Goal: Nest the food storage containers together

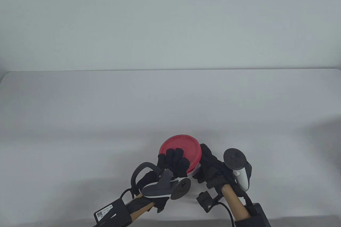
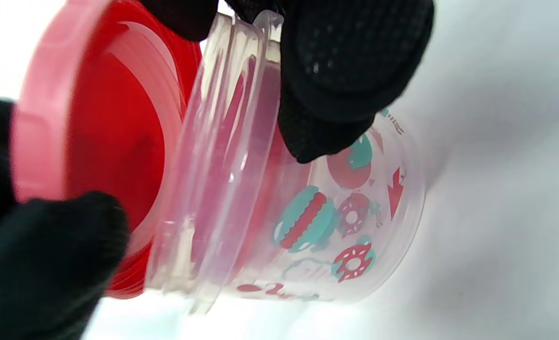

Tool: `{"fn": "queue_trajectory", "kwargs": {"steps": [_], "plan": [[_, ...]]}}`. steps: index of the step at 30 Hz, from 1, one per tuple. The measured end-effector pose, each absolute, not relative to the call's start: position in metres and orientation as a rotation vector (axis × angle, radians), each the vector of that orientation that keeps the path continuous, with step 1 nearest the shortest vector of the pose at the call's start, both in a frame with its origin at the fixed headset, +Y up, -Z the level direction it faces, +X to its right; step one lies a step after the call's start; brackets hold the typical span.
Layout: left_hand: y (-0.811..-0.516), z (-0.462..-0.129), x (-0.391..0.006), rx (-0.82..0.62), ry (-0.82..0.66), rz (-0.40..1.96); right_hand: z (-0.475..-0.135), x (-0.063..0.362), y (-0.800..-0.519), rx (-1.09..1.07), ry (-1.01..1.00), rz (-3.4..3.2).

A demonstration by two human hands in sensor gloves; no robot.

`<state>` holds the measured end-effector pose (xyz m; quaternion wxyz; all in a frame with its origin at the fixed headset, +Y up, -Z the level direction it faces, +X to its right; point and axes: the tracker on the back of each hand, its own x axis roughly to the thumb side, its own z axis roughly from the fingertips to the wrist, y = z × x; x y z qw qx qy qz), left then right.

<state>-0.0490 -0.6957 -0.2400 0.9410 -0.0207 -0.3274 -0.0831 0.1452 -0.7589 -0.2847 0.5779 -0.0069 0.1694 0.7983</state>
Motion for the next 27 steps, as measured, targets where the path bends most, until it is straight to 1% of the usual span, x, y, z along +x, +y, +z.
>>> {"fn": "queue_trajectory", "kwargs": {"steps": [6,7,12,19,21,23,25,27], "plan": [[-0.704,-0.237,-0.051,-0.024,-0.678,-0.226,-0.284,0.148,-0.761,-0.033,0.466,1.781],[-0.705,-0.236,-0.051,-0.004,-0.680,-0.236,-0.284,0.148,-0.760,-0.042,0.463,1.800],[-0.706,-0.236,-0.051,0.001,-0.682,-0.229,-0.280,0.147,-0.752,-0.053,0.367,2.042],[-0.705,-0.234,-0.049,-0.005,-0.693,-0.270,-0.284,0.148,-0.767,-0.111,0.473,1.789],[-0.704,-0.236,-0.050,-0.032,-0.698,-0.249,-0.285,0.149,-0.771,-0.130,0.482,1.719],[-0.709,-0.238,-0.052,-0.133,-0.695,-0.230,-0.285,0.149,-0.774,-0.141,0.498,1.666],[-0.710,-0.237,-0.053,-0.085,-0.703,-0.224,-0.286,0.149,-0.776,-0.139,0.523,1.621],[-0.711,-0.236,-0.054,-0.085,-0.700,-0.229,-0.287,0.149,-0.779,-0.134,0.545,1.578]]}}
